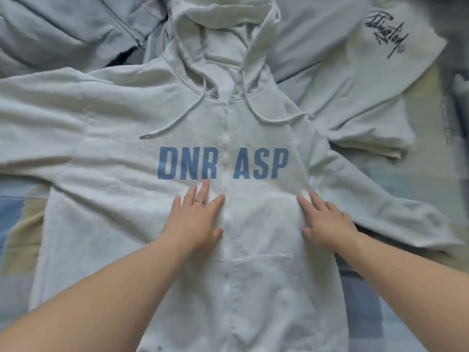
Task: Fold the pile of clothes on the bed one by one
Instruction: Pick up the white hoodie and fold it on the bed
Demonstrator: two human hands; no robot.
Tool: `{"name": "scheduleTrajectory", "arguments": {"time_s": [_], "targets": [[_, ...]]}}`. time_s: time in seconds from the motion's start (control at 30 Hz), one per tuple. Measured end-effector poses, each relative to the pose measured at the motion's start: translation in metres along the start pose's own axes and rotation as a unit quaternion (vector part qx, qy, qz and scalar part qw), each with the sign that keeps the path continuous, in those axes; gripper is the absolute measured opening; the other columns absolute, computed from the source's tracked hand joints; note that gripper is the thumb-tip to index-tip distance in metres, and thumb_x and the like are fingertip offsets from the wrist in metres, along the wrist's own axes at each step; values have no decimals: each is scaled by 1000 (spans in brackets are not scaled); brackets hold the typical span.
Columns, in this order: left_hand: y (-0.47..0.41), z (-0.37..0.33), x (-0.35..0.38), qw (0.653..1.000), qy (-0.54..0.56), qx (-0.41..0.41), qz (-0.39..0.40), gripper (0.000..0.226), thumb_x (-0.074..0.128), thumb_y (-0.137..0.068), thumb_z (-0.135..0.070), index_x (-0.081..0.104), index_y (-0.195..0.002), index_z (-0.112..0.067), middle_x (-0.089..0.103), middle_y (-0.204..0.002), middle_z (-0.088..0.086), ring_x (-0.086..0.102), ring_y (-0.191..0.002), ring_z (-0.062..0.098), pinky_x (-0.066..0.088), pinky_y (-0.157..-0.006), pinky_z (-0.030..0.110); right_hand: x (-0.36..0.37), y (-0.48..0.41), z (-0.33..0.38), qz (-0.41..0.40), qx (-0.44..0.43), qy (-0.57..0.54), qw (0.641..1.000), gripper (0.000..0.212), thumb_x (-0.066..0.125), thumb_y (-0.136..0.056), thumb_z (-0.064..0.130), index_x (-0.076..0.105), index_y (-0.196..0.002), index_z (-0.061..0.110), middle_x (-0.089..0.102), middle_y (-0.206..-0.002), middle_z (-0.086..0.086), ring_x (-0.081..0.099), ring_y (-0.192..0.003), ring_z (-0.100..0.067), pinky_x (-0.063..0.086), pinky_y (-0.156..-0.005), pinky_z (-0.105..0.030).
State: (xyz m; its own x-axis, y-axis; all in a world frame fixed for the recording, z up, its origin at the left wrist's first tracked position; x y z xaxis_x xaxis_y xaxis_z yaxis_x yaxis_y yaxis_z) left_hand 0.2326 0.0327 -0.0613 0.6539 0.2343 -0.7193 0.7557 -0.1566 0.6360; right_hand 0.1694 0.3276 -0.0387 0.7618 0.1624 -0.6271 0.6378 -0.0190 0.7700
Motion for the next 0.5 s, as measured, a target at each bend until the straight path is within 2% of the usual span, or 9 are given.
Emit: {"name": "scheduleTrajectory", "arguments": {"time_s": [0.07, 0.13, 0.3, 0.43, 0.5], "targets": [[-5, -27, 1, 999, -5, 41, -2, 69, 46, -98, -52, 11, -157, -40, -17, -168, 2, -10, -155, 31, 8, -124, 51, 2, 9, -28, -13, 19, -93, 995, 75, 49, -89, 41, 13, -156, 40, 23, -163, -1, 35, -142, -29, 37, -111, -46], [-13, -50, -1, 997, -6, 75, -4, 65, 47, -99, -50, 17, -156, -40, -12, -169, -1, -8, -155, 28, 8, -124, 49, -3, 11, -47, -64, 30, -179, 981, 70, 52, -93, 37, 23, -156, 32, 35, -158, -4, 40, -139, -29, 38, -110, -45], [-30, -102, -7, 994, 17, 112, 2, 64, 46, -101, -47, 16, -157, -41, -9, -169, -3, -7, -156, 25, 9, -125, 44, -23, -7, -106, -147, 95, -227, 958, 76, 58, -97, 30, 16, -160, 22, 26, -163, -7, 25, -147, -32, 26, -118, -46], [-45, -142, -11, 991, 16, 133, -6, 63, 46, -101, -48, 17, -157, -44, -9, -169, -6, -7, -156, 23, 9, -125, 43, -33, -34, -173, -128, 154, -204, 958, 91, 65, -91, 43, 11, -160, 23, 25, -164, -7, 23, -149, -33, 25, -119, -52], [-58, -166, -11, 990, 15, 133, -33, 62, 46, -101, -47, 18, -156, -44, -9, -169, -6, -6, -156, 24, 9, -125, 43, -27, -50, -202, -90, 149, -224, 959, 103, 73, -80, 50, 14, -160, 21, 30, -161, -10, 30, -147, -32, 27, -118, -48]]}}
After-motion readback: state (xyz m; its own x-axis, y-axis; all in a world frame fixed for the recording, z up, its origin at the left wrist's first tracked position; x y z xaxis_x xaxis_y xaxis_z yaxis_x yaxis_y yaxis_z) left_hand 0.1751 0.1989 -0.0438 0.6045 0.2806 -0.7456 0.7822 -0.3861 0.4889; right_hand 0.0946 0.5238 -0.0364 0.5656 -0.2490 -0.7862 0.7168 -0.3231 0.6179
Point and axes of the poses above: each hand's wrist, its own y-axis away from the middle knuckle, its own x-axis out of the palm, z = x × y, the point moved 2 cm from there along -y, towards the middle knuckle
